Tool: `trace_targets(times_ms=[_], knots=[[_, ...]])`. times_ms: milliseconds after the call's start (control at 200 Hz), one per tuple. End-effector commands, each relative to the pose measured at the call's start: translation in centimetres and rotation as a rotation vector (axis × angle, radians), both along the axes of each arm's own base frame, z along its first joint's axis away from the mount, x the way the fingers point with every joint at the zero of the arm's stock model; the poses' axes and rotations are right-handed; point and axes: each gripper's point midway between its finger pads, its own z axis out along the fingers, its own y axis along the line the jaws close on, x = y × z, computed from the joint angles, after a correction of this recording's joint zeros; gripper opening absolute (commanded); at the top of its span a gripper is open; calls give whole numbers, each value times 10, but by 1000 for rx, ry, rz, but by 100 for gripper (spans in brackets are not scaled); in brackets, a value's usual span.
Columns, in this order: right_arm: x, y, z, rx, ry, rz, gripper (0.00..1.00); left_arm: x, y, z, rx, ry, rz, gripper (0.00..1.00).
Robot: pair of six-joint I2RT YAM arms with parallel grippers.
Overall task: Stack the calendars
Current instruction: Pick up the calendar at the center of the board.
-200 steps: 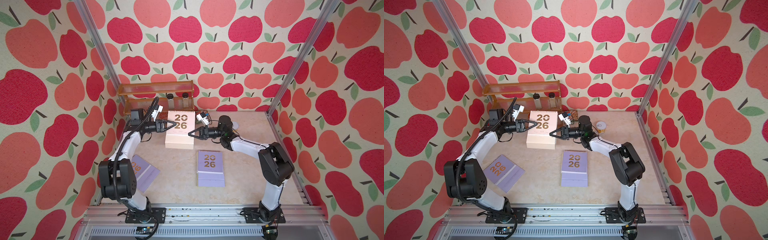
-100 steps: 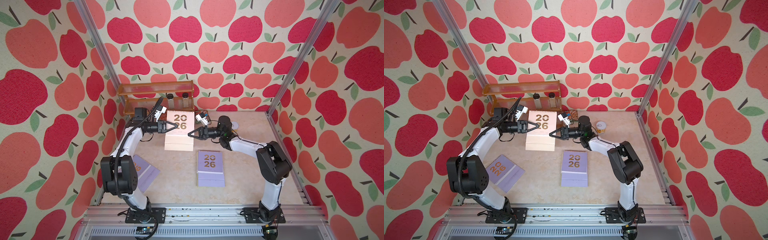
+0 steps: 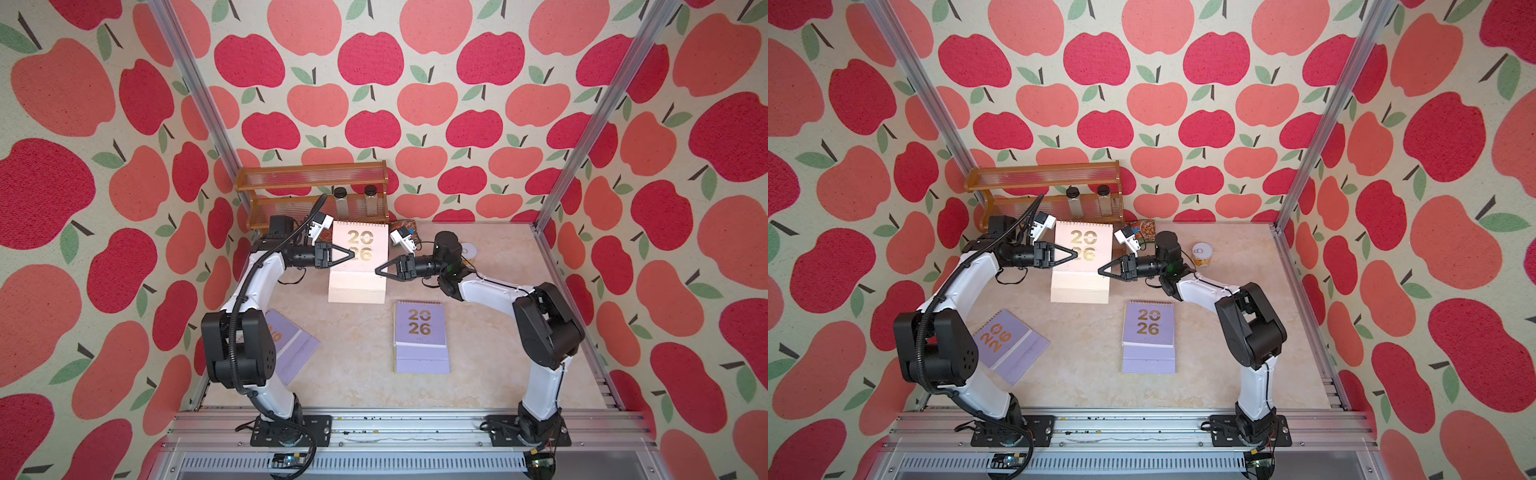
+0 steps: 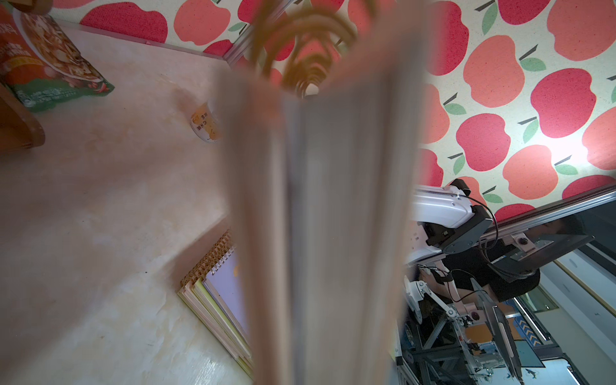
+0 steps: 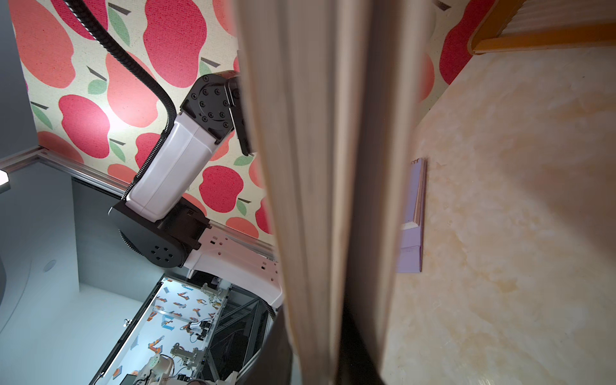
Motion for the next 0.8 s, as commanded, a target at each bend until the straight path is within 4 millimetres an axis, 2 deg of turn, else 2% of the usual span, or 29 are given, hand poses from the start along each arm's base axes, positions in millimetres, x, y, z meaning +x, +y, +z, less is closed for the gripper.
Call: trace_targets(times_ms=[0, 105, 340, 560, 795], knots=[[11, -19, 11, -36, -37, -83, 44, -3, 10, 28, -70, -88, -23, 0], [13, -34, 14, -67, -62, -122, 56, -4, 14, 36, -83, -107, -20, 0], [16, -61, 15, -99, -93, -177, 63, -12, 13, 48, -137, -118, -55, 0], [10, -62, 24, -54, -147, -148, 70, -15, 7, 53, -167, -102, -83, 0], [9, -47, 32, -9, -194, -122, 74, -18, 0, 52, -160, -96, -101, 0]])
